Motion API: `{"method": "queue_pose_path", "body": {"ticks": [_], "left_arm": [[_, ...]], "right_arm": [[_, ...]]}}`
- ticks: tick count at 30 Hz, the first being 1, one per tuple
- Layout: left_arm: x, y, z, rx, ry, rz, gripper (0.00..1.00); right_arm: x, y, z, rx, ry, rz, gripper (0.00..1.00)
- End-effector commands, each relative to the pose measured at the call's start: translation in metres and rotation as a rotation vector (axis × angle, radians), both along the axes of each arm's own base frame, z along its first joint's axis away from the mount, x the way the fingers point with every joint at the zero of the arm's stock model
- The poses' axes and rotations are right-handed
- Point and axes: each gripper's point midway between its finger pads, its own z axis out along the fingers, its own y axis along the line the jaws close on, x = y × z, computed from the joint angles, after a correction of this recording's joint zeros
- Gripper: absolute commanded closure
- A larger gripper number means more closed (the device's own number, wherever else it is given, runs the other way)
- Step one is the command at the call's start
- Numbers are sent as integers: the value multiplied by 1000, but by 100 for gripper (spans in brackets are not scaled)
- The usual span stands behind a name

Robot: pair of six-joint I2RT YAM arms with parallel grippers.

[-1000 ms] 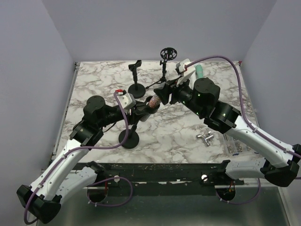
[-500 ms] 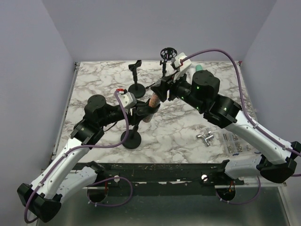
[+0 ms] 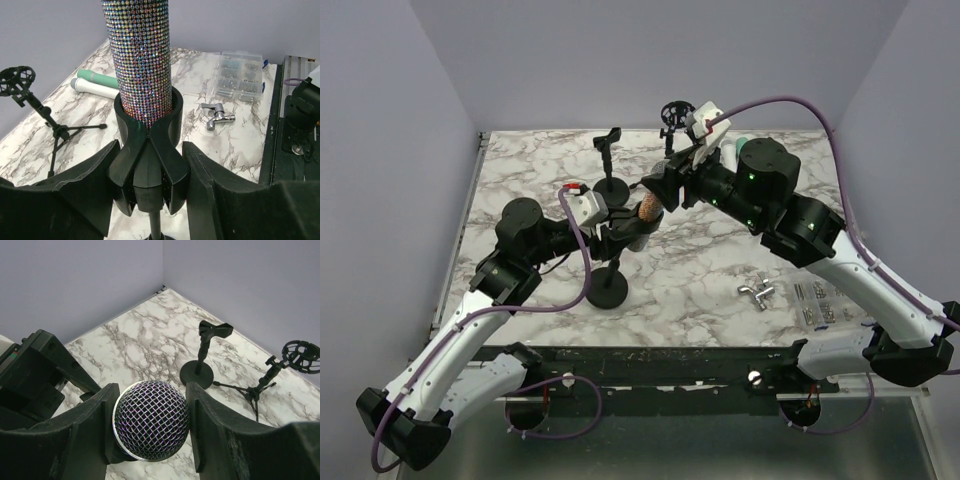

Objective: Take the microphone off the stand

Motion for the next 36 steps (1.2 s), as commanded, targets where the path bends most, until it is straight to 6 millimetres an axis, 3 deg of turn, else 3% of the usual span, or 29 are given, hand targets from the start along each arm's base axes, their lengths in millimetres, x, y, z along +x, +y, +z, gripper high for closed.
{"method": "queue_pose_path", "body": {"ticks": [1, 4, 5, 6, 8, 13, 21, 26, 28, 36], "left_arm": [[-6, -4, -32, 63, 102, -50, 100], [-6, -5, -31, 46, 107, -47, 100], [-4, -5, -31, 42, 111, -41, 94], [-3, -4, -31, 38, 115, -30, 75], [0, -3, -31, 35, 121, -9, 59], [-2, -1, -29, 23, 108, -4, 45], [-3, 0, -26, 12, 95, 0, 37], [-6, 3, -21, 10, 62, -3, 48], [-7, 3, -20, 7, 58, -2, 47], [-5, 10, -15, -23, 24, 45, 27]], "right_arm": [[-59, 20, 84, 295, -137, 309, 99], [-55, 31, 59, 261, -99, 322, 99], [-55, 33, 54, 256, -89, 326, 99], [-55, 35, 49, 251, -79, 331, 99], [-55, 38, 43, 250, -68, 338, 99], [-57, 38, 42, 254, -66, 349, 99], [-56, 40, 39, 245, -57, 350, 99], [-54, 39, 37, 242, -55, 338, 99], [-52, 39, 36, 237, -53, 325, 99], [-43, 40, 27, 211, -48, 288, 99]]}}
